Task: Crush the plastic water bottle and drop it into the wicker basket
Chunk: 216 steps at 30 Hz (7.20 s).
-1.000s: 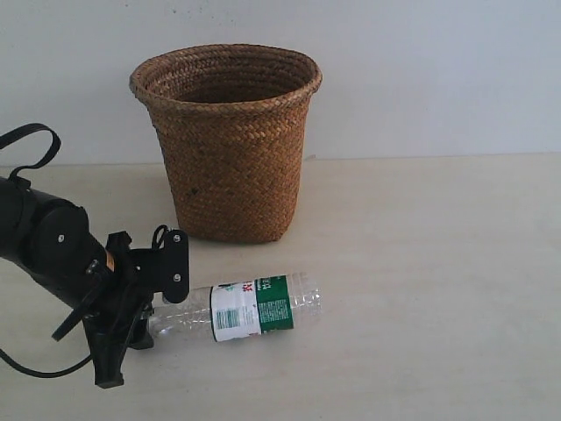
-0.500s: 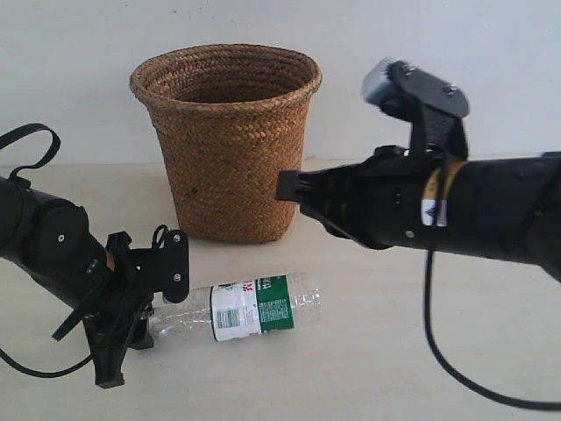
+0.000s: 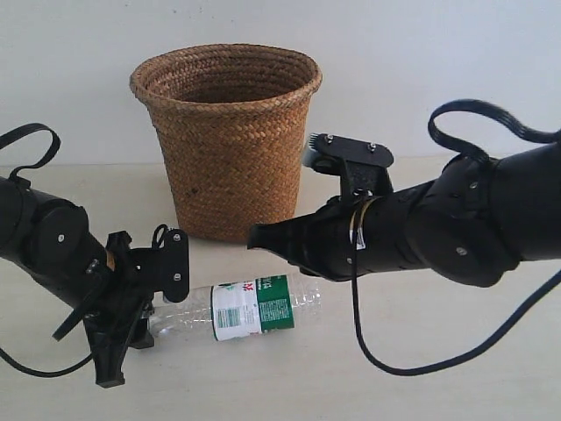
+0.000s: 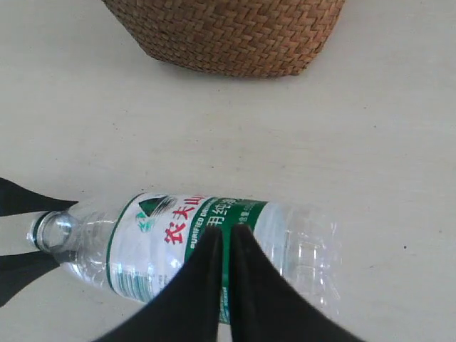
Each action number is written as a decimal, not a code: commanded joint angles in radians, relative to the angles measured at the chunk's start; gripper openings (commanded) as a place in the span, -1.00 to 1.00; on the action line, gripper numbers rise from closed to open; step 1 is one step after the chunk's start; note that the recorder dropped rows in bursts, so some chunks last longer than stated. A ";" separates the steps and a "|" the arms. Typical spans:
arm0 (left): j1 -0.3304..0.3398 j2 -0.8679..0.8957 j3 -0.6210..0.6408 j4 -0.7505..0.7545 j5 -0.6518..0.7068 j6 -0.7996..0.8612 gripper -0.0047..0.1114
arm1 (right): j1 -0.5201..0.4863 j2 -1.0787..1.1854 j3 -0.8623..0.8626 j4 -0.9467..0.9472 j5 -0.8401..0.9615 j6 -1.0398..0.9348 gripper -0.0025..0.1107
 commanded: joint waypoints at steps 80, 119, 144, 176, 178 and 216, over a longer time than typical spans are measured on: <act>-0.005 -0.002 -0.006 -0.014 0.001 0.004 -0.85 | 0.040 0.159 -0.211 0.232 0.470 -0.285 -0.96; -0.005 -0.002 -0.006 -0.034 0.009 0.004 -0.85 | 0.065 0.253 -0.346 0.573 0.378 -0.595 -0.96; -0.005 -0.002 -0.006 -0.034 0.011 0.004 -0.85 | 0.026 0.380 -0.346 0.565 0.382 -0.576 -0.96; -0.005 -0.002 -0.006 -0.042 0.010 0.004 -0.85 | 0.026 0.408 -0.348 0.583 0.393 -0.576 -0.96; -0.005 -0.002 -0.006 -0.042 0.010 0.004 -0.85 | 0.026 0.363 -0.348 0.573 0.385 -0.571 -0.96; -0.005 -0.002 -0.006 -0.042 -0.011 0.004 -0.85 | 0.030 -0.971 0.795 0.741 -0.936 -0.994 -0.96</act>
